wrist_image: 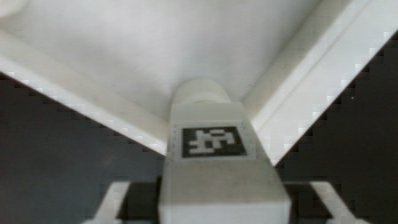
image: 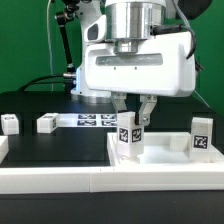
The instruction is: Assemble square table
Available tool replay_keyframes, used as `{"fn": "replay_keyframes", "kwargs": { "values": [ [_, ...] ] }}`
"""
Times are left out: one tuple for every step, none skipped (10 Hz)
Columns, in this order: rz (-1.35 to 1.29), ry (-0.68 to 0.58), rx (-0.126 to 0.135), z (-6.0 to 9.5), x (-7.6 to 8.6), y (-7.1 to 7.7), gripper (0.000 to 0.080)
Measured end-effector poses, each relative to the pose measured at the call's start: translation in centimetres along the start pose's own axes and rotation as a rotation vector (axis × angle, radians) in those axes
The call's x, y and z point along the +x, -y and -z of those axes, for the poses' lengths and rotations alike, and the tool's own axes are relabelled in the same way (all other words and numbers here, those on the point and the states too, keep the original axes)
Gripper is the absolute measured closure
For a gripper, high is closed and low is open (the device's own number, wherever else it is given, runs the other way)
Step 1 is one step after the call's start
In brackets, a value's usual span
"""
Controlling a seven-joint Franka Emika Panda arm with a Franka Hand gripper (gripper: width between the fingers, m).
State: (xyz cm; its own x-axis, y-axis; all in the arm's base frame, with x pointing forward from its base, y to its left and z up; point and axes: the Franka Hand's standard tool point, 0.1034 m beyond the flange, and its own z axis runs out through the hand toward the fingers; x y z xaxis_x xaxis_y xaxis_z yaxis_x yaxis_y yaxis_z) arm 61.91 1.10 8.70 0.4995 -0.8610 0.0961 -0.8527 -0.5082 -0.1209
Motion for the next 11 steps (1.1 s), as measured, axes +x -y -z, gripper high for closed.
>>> {"fn": "replay_keyframes", "kwargs": {
  "values": [
    [-0.057, 0.0, 0.0, -0.01, -0.04, 0.01, 0.0506],
    [-0.118, 0.003, 0.002, -0.03, -0.05, 0.0, 0.0506],
    [-0.168, 0.003, 0.004, -0.04, -0.06, 0.0, 0.0506],
    [-0.19, 0.008, 0.008, -0.03, 0.04, -0.05, 0.0506],
    [-0.233, 0.013, 0.011, -0.04, 0.01, -0.04, 0.0506],
    [-0.256, 0.015, 0.012, -0.04, -0.03, -0.03, 0.0501],
    [-0.229, 0.015, 0.012, -0.06, -0.06, -0.02, 0.0501],
    [-0.192, 0.014, 0.013, -0.06, -0.06, -0.01, 0.0293],
    [-0.164, 0.014, 0.013, -0.05, -0.05, 0.0, 0.0293],
    [-0.113, 0.013, 0.014, -0.05, -0.02, -0.01, 0.0171],
    [0.017, 0.012, 0.014, -0.04, -0.01, 0.0, 0.0171]
  ]
}}
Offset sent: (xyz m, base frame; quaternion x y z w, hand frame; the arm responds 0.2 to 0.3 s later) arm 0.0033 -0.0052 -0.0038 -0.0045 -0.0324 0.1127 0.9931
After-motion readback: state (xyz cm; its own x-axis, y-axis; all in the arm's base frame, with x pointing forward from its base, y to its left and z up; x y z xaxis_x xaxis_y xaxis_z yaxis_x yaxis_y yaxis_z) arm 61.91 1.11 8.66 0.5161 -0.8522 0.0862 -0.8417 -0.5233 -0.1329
